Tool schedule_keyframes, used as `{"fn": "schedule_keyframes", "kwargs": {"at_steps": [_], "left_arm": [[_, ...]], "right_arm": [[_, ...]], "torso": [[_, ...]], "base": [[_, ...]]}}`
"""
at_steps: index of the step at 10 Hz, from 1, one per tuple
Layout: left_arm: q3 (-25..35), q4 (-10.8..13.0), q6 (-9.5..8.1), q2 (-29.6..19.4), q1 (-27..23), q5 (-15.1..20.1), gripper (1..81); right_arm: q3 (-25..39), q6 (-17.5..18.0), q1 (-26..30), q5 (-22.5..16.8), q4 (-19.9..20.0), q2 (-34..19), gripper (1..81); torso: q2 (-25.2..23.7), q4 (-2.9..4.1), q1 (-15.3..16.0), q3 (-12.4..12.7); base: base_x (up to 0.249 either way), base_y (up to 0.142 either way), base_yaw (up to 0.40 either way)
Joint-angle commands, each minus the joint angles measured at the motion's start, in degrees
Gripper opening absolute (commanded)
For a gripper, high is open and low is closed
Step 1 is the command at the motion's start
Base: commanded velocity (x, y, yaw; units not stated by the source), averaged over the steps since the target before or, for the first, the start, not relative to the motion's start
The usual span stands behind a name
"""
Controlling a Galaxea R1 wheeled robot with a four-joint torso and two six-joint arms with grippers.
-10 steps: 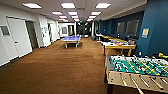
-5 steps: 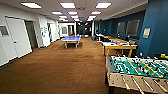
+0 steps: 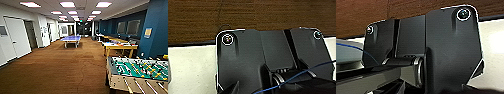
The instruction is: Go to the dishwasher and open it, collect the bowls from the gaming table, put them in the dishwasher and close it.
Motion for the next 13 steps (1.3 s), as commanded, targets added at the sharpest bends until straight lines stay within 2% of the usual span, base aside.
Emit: {"fn": "schedule_keyframes", "kwargs": {"at_steps": [1,13], "left_arm": [[0.0,-0.9,-0.07,-0.3,-3.5,2.5,81.1],[0.0,-1.1,-0.07,-0.2,-3.3,2.5,81.1]], "right_arm": [[0.4,-0.1,3.0,-2.8,-0.7,0.1,81.1],[0.3,-0.1,3.1,-2.8,-0.7,0.0,81.1]], "torso": [[0.0,0.0,0.0,0.0],[-0.1,0.0,-0.2,0.0]], "base": [[0.115,0.0,0.0],[0.12,0.0,0.0]]}}
